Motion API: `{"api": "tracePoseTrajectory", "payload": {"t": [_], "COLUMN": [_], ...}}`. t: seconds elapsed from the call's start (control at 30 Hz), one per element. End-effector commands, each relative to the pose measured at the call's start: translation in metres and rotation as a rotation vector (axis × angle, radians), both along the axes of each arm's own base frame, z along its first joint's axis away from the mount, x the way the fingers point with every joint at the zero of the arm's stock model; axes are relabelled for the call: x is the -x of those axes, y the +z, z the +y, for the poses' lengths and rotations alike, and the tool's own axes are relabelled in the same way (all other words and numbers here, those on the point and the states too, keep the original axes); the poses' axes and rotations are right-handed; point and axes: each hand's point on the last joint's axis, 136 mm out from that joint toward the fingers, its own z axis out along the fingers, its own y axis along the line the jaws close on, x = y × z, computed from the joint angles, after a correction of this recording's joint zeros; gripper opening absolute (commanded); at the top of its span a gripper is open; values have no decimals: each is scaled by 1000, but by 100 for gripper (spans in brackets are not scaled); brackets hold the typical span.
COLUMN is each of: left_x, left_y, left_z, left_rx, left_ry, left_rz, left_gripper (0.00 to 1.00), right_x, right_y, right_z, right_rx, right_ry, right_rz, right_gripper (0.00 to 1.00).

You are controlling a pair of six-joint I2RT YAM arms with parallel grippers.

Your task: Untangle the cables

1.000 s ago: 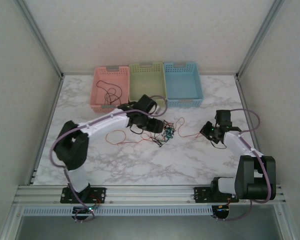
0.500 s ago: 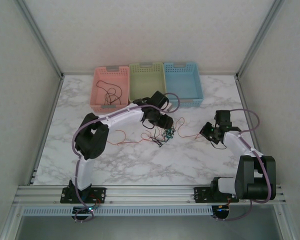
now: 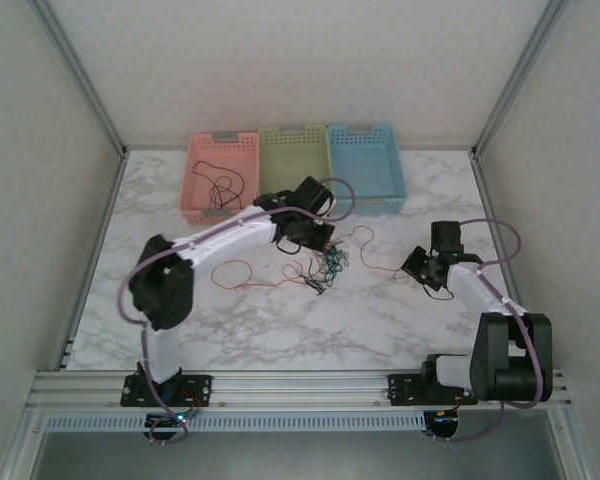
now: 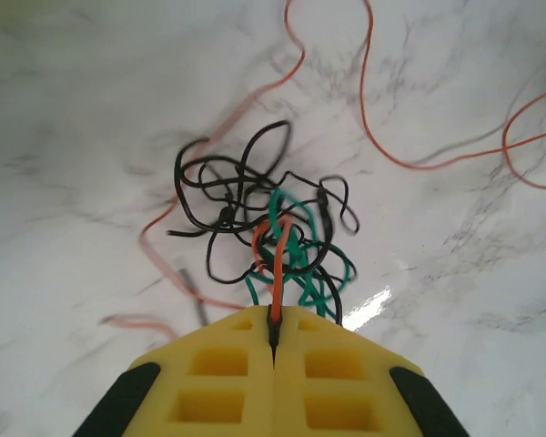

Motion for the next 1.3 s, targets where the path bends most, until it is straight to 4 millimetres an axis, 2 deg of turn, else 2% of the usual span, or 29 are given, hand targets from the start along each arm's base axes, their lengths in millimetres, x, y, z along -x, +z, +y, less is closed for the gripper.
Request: {"api": "tracePoseTrajectory", "payload": {"t": [0.0, 0.13, 0.27, 0.37, 0.47, 0.6, 0.7, 0.8, 0.87, 0.97, 1.03, 1.1, 1.17, 1.27], "left_x": [1, 6, 13, 22, 29, 40, 53, 69, 81, 94, 100, 101, 100, 96], "left_y": [70, 110, 144, 172, 192, 214, 241, 285, 324, 381, 411, 432, 443, 447], "left_z": [66, 127, 178, 205, 227, 259, 289, 320, 339, 356, 358, 356, 356, 359], "left_rx": [-37, -5, 12, 34, 26, -22, -43, -65, -74, -25, 32, 74, 85, 68], "left_ry": [157, 290, 394, 461, 518, 604, 676, 747, 798, 851, 861, 850, 853, 880], "left_rz": [-153, -225, -291, -351, -402, -471, -549, -654, -736, -844, -896, -929, -953, -972], "left_gripper": [0, 0, 0, 0, 0, 0, 0, 0, 0, 0, 0, 0, 0, 0], "right_x": [8, 11, 11, 10, 10, 9, 9, 9, 9, 10, 11, 12, 13, 14], "right_y": [9, 11, 7, 7, 11, 26, 38, 42, 40, 34, 31, 30, 32, 38], "right_z": [-26, -35, -36, -35, -37, -47, -59, -70, -74, -77, -81, -86, -93, -111], "right_rx": [142, 180, 181, 179, 186, 220, 243, 243, 239, 238, 243, 253, 261, 271], "right_ry": [-72, -107, -114, -115, -117, -151, -185, -227, -248, -272, -291, -313, -339, -409], "right_rz": [-6, -17, -7, -7, -17, -45, -65, -67, -63, -49, -44, -40, -38, -42], "right_gripper": [0, 0, 0, 0, 0, 0, 0, 0, 0, 0, 0, 0, 0, 0]}}
